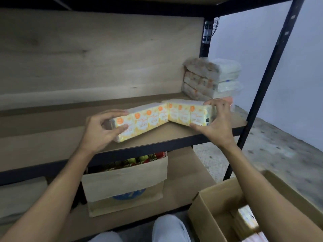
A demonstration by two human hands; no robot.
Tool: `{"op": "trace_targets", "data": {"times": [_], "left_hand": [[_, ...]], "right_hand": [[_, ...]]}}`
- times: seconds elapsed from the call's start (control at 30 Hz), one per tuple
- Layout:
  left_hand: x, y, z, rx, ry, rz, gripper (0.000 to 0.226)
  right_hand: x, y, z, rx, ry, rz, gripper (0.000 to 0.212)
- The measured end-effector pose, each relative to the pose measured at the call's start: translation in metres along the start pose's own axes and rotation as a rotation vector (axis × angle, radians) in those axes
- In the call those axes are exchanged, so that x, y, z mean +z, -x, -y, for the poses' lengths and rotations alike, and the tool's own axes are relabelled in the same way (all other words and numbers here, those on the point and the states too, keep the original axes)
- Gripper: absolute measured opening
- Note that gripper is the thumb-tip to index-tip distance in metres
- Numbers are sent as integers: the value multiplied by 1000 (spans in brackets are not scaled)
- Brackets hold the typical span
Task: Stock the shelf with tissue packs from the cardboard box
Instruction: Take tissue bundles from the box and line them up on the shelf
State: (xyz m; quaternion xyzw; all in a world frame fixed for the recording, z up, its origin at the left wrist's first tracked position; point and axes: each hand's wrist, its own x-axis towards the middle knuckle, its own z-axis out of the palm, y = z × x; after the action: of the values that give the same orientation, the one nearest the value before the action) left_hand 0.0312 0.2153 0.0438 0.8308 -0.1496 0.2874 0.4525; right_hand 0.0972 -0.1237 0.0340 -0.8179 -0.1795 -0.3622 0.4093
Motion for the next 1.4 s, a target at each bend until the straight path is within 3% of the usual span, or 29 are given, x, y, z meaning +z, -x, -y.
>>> {"op": "trace_targets", "data": {"times": [0.27,0.43,0.6,0.73,1.0,1.23,1.4], "left_hand": [[-2,-7,27,61,-186,29,38],[-3,-15,31,53,-270,89,46],[17,-25,21,11,-392,-17,56],[27,-26,29,55,-540,-65,43],[2,-31,44,63,-471,81,43],[-6,-39,35,11,-716,93,46],[18,-38,20,-21,-615,104,65]], "right_hand": [[43,-5,-10,53,36,134,74],[47,-9,-11,48,93,100,70],[56,-21,2,69,259,94,71],[55,-22,-6,40,253,138,55],[16,-37,-27,-61,218,328,51],[-1,-54,-43,-28,455,452,52],[21,-61,-11,-169,390,363,65]]}}
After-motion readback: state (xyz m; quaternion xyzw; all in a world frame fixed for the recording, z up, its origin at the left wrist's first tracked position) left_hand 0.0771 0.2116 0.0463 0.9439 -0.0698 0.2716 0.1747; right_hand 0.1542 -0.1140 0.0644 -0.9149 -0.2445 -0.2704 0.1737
